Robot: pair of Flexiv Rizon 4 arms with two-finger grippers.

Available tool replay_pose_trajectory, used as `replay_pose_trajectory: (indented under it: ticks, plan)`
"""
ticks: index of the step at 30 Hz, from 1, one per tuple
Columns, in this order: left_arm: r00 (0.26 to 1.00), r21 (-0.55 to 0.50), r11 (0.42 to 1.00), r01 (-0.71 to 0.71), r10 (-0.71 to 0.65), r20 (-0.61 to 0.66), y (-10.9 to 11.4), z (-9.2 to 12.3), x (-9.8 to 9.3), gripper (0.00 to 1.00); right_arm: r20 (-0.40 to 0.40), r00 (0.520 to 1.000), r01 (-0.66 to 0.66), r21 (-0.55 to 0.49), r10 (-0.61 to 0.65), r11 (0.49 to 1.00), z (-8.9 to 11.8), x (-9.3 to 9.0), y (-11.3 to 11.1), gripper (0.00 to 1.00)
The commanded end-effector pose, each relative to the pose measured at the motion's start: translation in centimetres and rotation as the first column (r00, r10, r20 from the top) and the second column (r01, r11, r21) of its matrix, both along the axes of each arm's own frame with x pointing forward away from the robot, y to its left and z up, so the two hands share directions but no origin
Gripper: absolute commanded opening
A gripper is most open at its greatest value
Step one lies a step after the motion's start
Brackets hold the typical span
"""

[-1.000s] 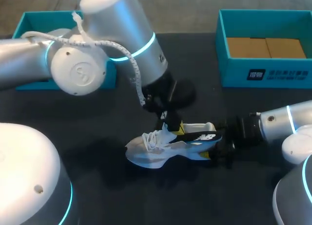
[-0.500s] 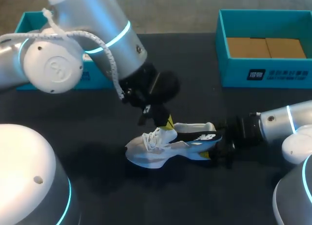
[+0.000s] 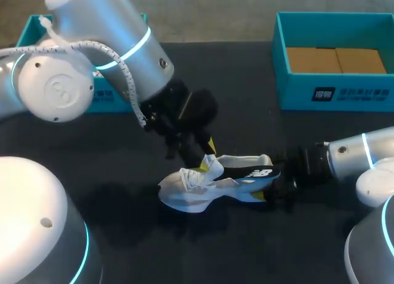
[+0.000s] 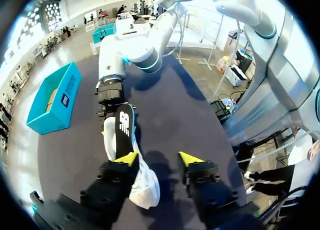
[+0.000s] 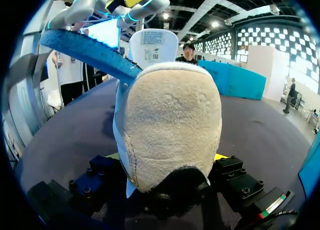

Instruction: Take the shoe out of the shoebox, open the shoe tongue, remove and reinsert the insole, then place the shoe into the shoebox

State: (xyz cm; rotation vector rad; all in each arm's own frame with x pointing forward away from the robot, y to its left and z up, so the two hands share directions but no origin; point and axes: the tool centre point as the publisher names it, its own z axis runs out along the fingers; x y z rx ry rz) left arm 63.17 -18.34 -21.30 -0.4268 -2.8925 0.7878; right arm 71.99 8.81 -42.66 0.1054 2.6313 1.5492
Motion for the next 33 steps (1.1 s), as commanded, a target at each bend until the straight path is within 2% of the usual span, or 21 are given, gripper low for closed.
replay_pose_trajectory:
  ticks: [1, 3, 7, 9, 10, 12, 13, 19, 33]
  plan:
    - [1.0, 0.004, 1.0, -0.004, 0.004, 0.005, -0.8, -1.1, -0.1, 0.8, 0.001, 1.0, 0.002, -0.003, -0.002, 1.0, -0.1, 0.0, 0.1, 0.0]
    - [1.0, 0.004, 1.0, -0.003, 0.003, 0.005, -0.8, -1.2, -0.1, 0.81, 0.001, 1.0, 0.002, -0.003, -0.002, 1.0, -0.1, 0.0, 0.1, 0.0]
    - [1.0, 0.013, 1.0, -0.003, 0.003, 0.008, -2.1, -2.9, 0.2, 0.77, 0.001, 1.0, 0.002, -0.003, -0.002, 1.0, -0.1, 0.0, 0.1, 0.0]
    - [1.0, 0.013, 1.0, -0.003, 0.003, 0.008, -2.1, -3.1, 0.2, 0.76, 0.001, 1.0, 0.002, -0.003, -0.002, 1.0, -0.1, 0.0, 0.1, 0.0]
    - [1.0, 0.016, 1.0, -0.014, 0.014, 0.021, -2.7, -3.9, 0.4, 0.76, 0.001, 1.0, 0.002, -0.003, -0.002, 1.0, -0.1, 0.0, 0.1, 0.0]
    - [1.0, 0.017, 1.0, -0.015, 0.015, 0.021, -2.7, -4.0, 0.4, 0.75, 0.001, 1.0, 0.002, -0.003, -0.002, 1.0, -0.1, 0.0, 0.1, 0.0]
    - [0.999, 0.022, 0.999, -0.029, 0.028, 0.034, -3.3, -4.9, 0.8, 0.7, 0.001, 1.0, 0.002, -0.003, -0.002, 1.0, -0.1, 0.0, 0.1, 0.0]
    - [0.997, 0.039, 0.998, -0.055, 0.053, 0.048, -4.4, -6.6, 1.5, 0.62, 0.001, 1.0, 0.002, -0.003, -0.002, 1.0, -0.1, 0.0, 0.1, 0.0]
    - [0.992, 0.032, 0.996, -0.083, 0.08, 0.094, -5.6, -8.5, 1.9, 0.56, 0.001, 1.0, 0.002, -0.003, -0.002, 1.0, -0.1, 0.0, 0.1, 0.0]
